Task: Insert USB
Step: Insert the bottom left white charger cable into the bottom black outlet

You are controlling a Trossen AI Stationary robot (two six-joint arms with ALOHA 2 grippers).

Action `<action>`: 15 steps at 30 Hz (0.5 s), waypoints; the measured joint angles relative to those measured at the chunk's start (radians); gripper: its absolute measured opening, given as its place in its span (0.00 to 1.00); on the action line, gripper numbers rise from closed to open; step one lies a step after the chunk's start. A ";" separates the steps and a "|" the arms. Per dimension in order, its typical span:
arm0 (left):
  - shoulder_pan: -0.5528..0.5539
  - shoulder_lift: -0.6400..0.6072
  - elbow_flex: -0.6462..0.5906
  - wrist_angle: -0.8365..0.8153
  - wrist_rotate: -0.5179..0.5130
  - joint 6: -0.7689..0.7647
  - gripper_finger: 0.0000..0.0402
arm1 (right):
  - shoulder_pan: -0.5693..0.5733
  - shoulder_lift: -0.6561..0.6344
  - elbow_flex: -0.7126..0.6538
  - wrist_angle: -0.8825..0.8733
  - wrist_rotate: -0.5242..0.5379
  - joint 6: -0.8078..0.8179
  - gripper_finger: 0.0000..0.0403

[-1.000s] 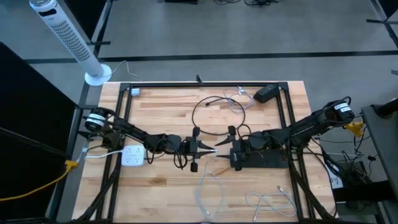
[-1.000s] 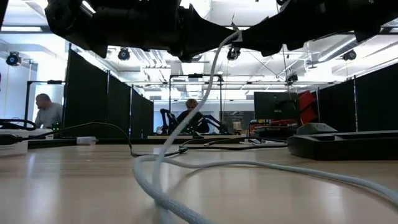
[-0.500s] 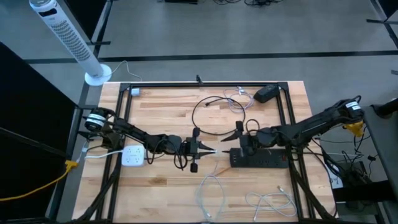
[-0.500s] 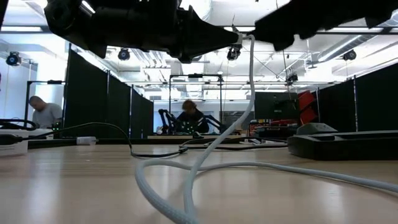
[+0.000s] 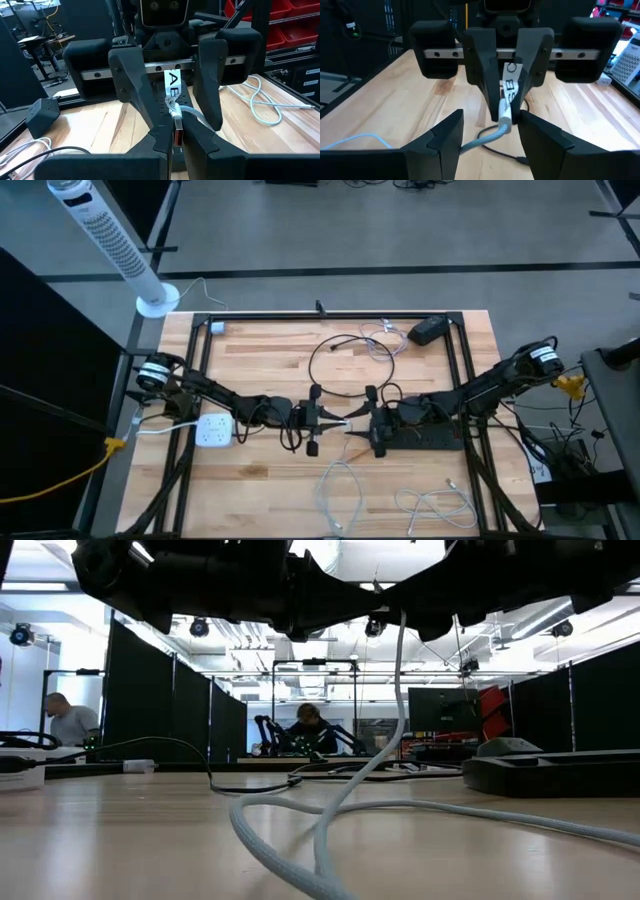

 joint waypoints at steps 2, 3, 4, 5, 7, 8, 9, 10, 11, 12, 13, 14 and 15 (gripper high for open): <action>0.000 0.000 0.000 0.000 0.000 0.000 0.04 | 0.000 -0.002 0.000 -0.001 0.000 -0.003 0.37; 0.000 0.000 0.000 0.000 0.000 0.000 0.04 | 0.001 -0.004 0.000 -0.001 0.000 -0.007 0.35; 0.000 0.000 0.000 0.000 0.000 0.000 0.04 | 0.002 -0.005 0.000 -0.001 0.001 -0.009 0.34; 0.000 0.000 0.000 0.000 0.000 0.000 0.04 | 0.002 -0.005 0.000 -0.001 0.001 -0.013 0.32; 0.000 0.000 0.000 -0.001 0.000 0.000 0.04 | 0.002 -0.006 0.000 -0.001 0.001 -0.020 0.28; 0.000 0.000 0.000 -0.003 0.000 0.000 0.04 | 0.002 -0.006 -0.001 -0.001 0.001 -0.020 0.27; 0.000 -0.001 0.000 -0.004 0.000 0.000 0.04 | 0.002 -0.006 -0.001 -0.001 0.002 -0.022 0.25; 0.000 -0.001 0.000 -0.006 0.000 0.000 0.04 | 0.002 -0.006 -0.001 -0.001 0.004 -0.026 0.23; 0.000 -0.001 0.000 -0.008 0.001 0.000 0.04 | 0.002 -0.006 -0.001 -0.001 0.005 -0.029 0.21; 0.000 -0.001 0.000 -0.009 0.001 0.000 0.04 | 0.002 -0.006 -0.001 -0.001 0.006 -0.031 0.19; -0.001 -0.001 0.000 -0.012 0.001 0.000 0.04 | 0.003 -0.006 -0.001 -0.001 0.006 -0.032 0.17; 0.000 -0.001 0.000 -0.014 0.001 0.000 0.04 | 0.003 -0.006 -0.001 -0.002 0.007 -0.033 0.15; -0.001 -0.001 0.000 -0.018 0.002 0.000 0.04 | 0.004 -0.006 -0.001 -0.003 0.008 -0.034 0.13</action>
